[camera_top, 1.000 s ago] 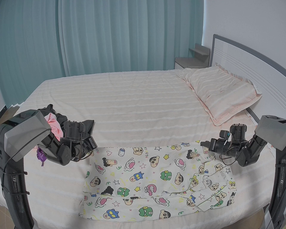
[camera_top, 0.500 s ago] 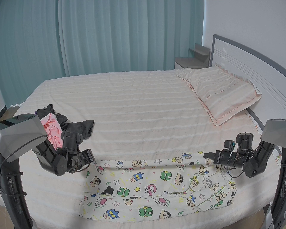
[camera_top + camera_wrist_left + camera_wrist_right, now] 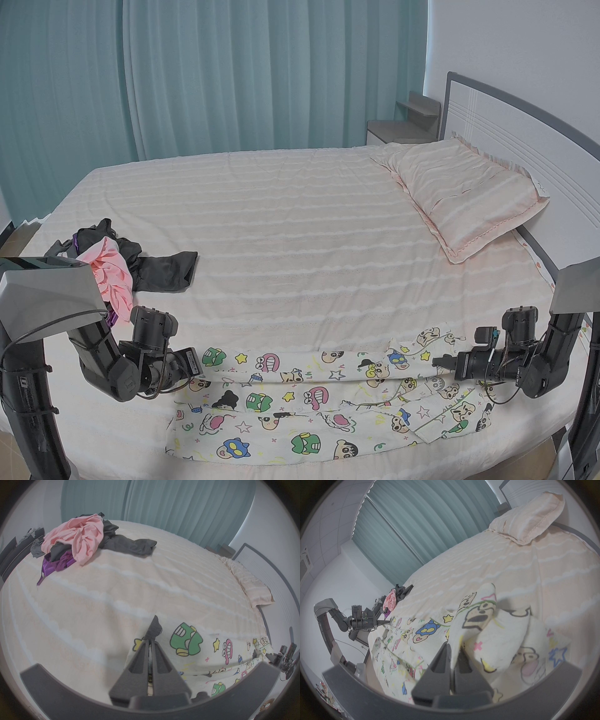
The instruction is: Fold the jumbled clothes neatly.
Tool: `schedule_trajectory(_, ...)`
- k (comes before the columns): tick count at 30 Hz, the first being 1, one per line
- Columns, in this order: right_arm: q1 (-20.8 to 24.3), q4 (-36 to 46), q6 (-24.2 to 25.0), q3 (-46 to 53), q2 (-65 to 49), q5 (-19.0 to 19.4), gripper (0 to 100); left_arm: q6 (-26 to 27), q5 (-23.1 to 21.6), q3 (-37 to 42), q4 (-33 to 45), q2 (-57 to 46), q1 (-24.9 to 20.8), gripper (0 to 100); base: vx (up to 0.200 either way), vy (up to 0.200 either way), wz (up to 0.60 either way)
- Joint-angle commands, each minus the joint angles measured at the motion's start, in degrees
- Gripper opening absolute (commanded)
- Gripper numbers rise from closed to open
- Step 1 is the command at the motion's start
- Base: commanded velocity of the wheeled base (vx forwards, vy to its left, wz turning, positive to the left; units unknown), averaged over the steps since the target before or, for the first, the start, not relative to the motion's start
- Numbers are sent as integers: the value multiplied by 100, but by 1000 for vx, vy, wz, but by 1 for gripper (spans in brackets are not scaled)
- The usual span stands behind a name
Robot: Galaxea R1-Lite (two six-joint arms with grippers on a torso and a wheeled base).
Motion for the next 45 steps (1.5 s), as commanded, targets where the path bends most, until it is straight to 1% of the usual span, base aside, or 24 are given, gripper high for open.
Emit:
schedule_trajectory(1, -4, -7, -142, 286, 68, 38, 0, -3, 2, 154, -7, 152, -34, 0, 0, 0, 0)
schedule_trajectory(5, 5, -24, -283, 409, 191, 47, 0, -3, 2, 268, -16, 205, -43, 0, 0, 0, 0)
schedule_trajectory(8, 5, -112, -291, 479, 235, 47, 0, -3, 2, 330, -16, 196, -52, 0, 0, 0, 0)
schedule_trajectory(10, 5, -446, -274, 593, 331, 47, 0, -3, -7, 462, -51, 196, -70, 0, 0, 0, 0)
schedule_trajectory(14, 5, -868, -248, 734, 516, 47, 0, 14, -7, 593, -253, 214, -70, 0, 0, 0, 0)
schedule_trajectory(16, 5, -1096, -248, 839, 639, 38, 0, 120, -15, 681, -332, 222, -70, 0, 0, 0, 0)
schedule_trajectory(17, 5, -1211, -256, 910, 692, 38, 0, 190, -15, 743, -376, 240, -78, 100, 0, 0, 0)
schedule_trajectory(18, 5, -1246, -256, 927, 709, 38, 0, 208, -15, 769, -393, 249, -70, 100, 0, 0, 0)
schedule_trajectory(19, 5, -1360, -256, 998, 753, 38, 100, 269, -15, 822, -464, 266, -78, 100, 0, 0, 0)
schedule_trajectory(24, -4, -1483, -239, 1147, 701, 47, 100, 278, -15, 945, -631, 293, -78, 100, 0, 0, 0)
schedule_trajectory(31, -355, -1553, -168, 1182, 243, 55, 100, 225, -42, 1130, -675, 134, -8, 100, 0, 0, 0)
schedule_trajectory(33, -461, -1545, -72, 1182, 68, 55, 100, 208, -86, 1235, -780, 20, 18, 100, 0, 0, 0)
schedule_trajectory(34, -531, -1545, 86, 1244, -91, 55, 100, 190, -191, 1358, -930, -103, 45, 100, 0, 0, 0)
schedule_trajectory(36, -557, -1545, 201, 1358, -196, 82, 100, 137, -323, 1490, -1061, -270, 133, 100, 0, 0, 0)
schedule_trajectory(38, -557, -1562, 210, 1402, -205, 108, 100, 85, -376, 1516, -1088, -323, 159, 100, 0, 0, 0)
schedule_trajectory(42, -654, -1562, 218, 1490, -152, 117, 100, -478, -710, 1595, -1114, -683, 440, 100, 0, 0, 0)
schedule_trajectory(43, -689, -1562, 218, 1490, -152, 117, 100, -539, -789, 1622, -1114, -718, 502, 100, 0, 0, 0)
schedule_trajectory(45, -698, -1562, 218, 1490, -152, 117, 100, -548, -806, 1631, -1114, -727, 510, 100, 0, 0, 0)
